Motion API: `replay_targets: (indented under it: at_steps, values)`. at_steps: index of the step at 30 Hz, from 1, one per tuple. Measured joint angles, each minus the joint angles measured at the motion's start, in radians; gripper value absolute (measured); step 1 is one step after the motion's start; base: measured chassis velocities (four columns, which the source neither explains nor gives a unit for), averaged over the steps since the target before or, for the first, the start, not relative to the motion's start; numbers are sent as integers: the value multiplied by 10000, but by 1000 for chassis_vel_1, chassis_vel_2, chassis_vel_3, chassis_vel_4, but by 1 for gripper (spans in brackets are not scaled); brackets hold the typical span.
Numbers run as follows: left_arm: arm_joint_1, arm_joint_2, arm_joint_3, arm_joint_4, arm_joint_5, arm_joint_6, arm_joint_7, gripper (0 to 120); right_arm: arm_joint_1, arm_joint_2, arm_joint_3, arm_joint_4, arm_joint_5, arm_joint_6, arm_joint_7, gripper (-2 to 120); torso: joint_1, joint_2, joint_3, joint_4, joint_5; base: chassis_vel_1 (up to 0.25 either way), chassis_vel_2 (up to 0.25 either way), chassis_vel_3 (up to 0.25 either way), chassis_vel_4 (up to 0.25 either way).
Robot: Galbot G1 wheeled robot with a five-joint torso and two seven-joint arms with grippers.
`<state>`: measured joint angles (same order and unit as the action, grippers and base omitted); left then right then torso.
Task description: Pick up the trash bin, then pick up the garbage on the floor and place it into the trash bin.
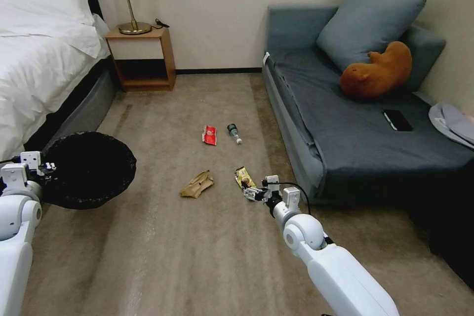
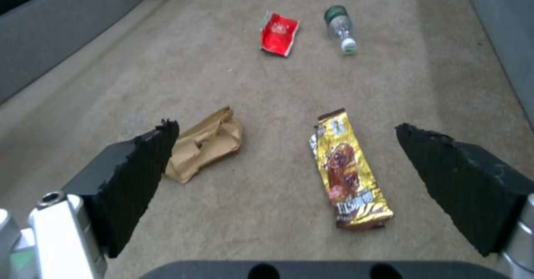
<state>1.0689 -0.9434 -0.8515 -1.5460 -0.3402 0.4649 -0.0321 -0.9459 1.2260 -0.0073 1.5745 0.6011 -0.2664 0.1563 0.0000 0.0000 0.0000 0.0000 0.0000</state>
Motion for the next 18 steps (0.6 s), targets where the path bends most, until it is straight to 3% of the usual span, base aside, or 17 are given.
replay_targets:
  at_steps: [18]
  values:
    - [83, 2, -69, 103, -66, -186, 212, 4, -15, 37, -128, -102, -112, 44, -16, 100, -1, 0, -1, -1, 0, -90, 89, 92, -90]
